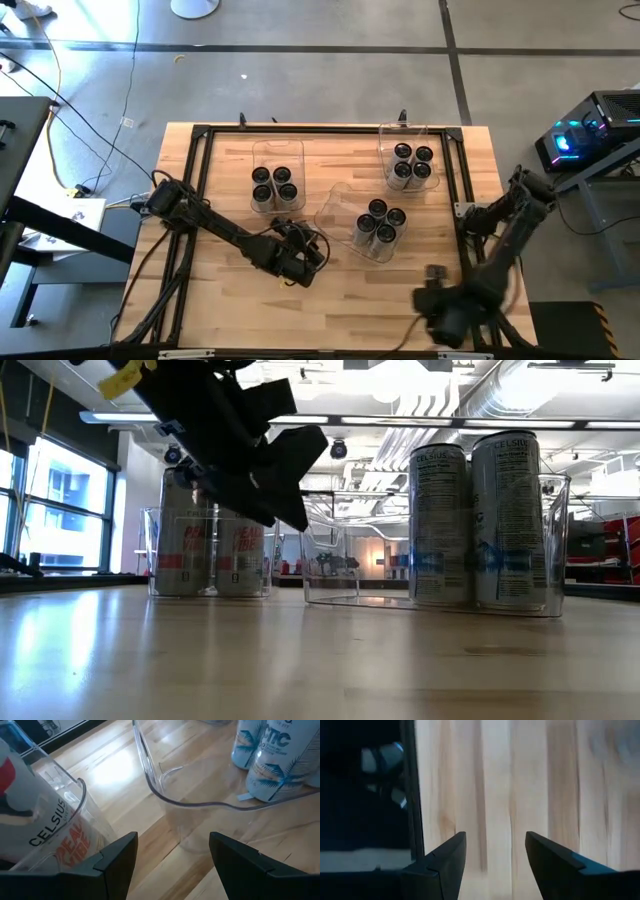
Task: Sort soda cans
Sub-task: Move the bottom transparent bin between the two transparent bins
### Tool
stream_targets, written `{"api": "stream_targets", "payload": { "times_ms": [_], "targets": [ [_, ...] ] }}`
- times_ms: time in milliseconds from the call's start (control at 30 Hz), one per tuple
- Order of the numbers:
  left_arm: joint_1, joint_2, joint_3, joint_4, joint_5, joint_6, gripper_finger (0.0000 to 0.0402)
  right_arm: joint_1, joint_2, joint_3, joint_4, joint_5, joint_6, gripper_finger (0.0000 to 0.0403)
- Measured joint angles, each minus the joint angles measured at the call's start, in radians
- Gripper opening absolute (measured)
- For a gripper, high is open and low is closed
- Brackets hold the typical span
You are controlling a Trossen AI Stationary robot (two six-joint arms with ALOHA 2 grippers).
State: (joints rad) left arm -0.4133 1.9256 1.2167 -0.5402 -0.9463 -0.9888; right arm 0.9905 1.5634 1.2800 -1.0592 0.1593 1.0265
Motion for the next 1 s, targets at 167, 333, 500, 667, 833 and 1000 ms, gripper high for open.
{"api": "stream_targets", "payload": {
  "times_ms": [167, 333, 500, 667, 833, 1000],
  "targets": [
    [-0.005, 0.0, -0.003, 0.004, 0.006, -0.005, 0.0241, 0.186, -0.055, -0.067, -0.099, 0.187, 0.312, 0.0189],
    [-0.013, 0.0, -0.003, 0.013, 0.002, 0.001, 0.0241, 0.314, -0.066, -0.206, -0.186, 0.446, 0.644, 0.0173],
    [-0.013, -0.009, -0.003, 0.011, 0.008, 0.013, 0.0241, 0.298, -0.066, -0.383, -0.203, 0.551, 0.923, 0.0154],
    [-0.012, -0.021, -0.003, -0.008, -0.02, 0.029, 0.0241, 0.214, -0.065, -0.529, -0.186, 0.569, 1.115, 0.0138],
    [-0.014, -0.05, -0.003, -0.002, -0.028, 0.016, 0.0241, 0.136, -0.065, -0.614, -0.198, 0.632, 1.167, 0.013],
    [-0.029, -0.041, -0.003, 0.158, -0.003, 0.075, 0.0241, 0.067, -0.074, -0.688, -0.17, 0.782, 1.164, 0.0115]
  ]
}}
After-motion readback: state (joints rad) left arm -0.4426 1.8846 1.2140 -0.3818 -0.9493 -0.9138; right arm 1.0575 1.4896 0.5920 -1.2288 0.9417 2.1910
